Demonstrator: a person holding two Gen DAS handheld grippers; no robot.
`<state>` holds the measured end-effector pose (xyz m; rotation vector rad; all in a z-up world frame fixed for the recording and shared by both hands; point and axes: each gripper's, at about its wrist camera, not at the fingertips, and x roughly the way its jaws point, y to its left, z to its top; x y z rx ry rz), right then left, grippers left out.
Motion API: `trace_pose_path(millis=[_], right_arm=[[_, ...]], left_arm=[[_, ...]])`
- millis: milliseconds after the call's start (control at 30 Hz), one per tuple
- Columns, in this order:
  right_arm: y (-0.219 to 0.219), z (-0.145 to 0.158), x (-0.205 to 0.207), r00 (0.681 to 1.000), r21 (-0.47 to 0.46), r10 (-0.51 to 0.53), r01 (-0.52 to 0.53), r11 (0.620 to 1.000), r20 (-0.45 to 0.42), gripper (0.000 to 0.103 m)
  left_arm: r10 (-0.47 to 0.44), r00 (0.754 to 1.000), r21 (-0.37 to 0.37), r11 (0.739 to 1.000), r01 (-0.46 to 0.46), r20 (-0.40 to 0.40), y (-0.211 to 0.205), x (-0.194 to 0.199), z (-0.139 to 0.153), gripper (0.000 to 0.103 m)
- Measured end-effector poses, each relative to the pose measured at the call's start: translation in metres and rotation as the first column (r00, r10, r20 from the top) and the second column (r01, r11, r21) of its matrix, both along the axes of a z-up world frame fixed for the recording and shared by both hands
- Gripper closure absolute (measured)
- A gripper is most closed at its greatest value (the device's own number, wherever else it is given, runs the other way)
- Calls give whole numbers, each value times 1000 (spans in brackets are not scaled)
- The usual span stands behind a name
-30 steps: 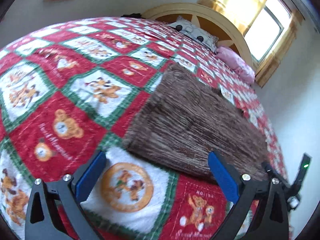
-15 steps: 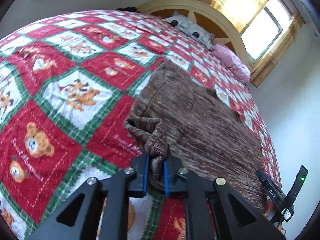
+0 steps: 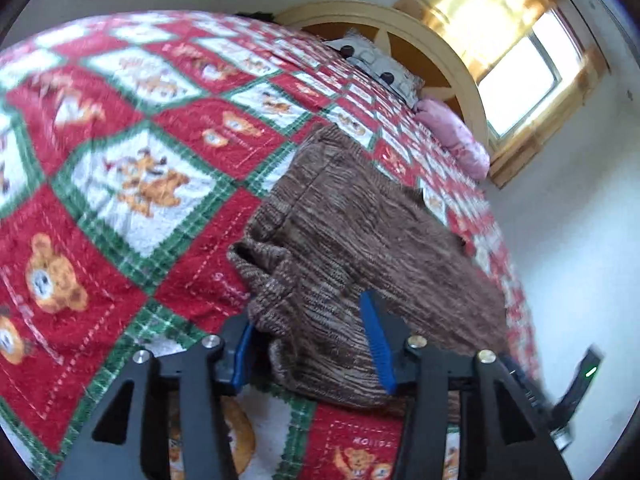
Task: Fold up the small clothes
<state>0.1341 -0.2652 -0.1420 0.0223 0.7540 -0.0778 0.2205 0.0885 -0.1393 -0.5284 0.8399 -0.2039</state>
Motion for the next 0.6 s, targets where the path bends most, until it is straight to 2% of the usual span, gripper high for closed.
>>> trace_pose_path(millis=[67, 133, 200, 267, 333, 400, 467, 533, 600], right_arm=[[6, 18, -6, 999, -12, -26, 26, 1000, 42, 68], [21, 42, -15, 991, 50, 15, -22, 999, 134, 68], [50, 59, -10, 982, 52, 88, -98, 994, 166, 68], [83, 61, 7, 978, 31, 166, -171, 985, 127, 68], [105, 49, 26, 978, 35, 194, -197, 980, 78, 68], [118, 28, 42, 982, 46, 189, -190, 981, 25, 68], [124, -1, 58, 977, 82, 199, -193, 978, -72, 68], [128, -5, 56, 980, 46, 193, -190, 981, -55, 68], [130, -2, 59, 976, 24, 200, -199, 980, -89, 68]], left_arm=[[-15, 1000, 41, 999, 14, 22, -5, -2, 3, 78], [-8, 1000, 21, 1000, 7, 18, -2, -1, 1, 86], [-2, 1000, -11, 1000, 2, 2, 3, 2, -4, 89], [-1, 1000, -53, 999, 1, 3, 9, 1, -7, 89], [1, 1000, -65, 998, -1, 3, 11, -2, -9, 89], [2, 1000, -70, 998, -2, 6, 10, -3, -9, 89], [2, 1000, -74, 997, -2, 7, 10, -3, -10, 89], [5, 1000, -84, 996, -5, 8, 10, -4, -11, 89], [9, 1000, -92, 996, -8, 10, 11, -4, -11, 89]])
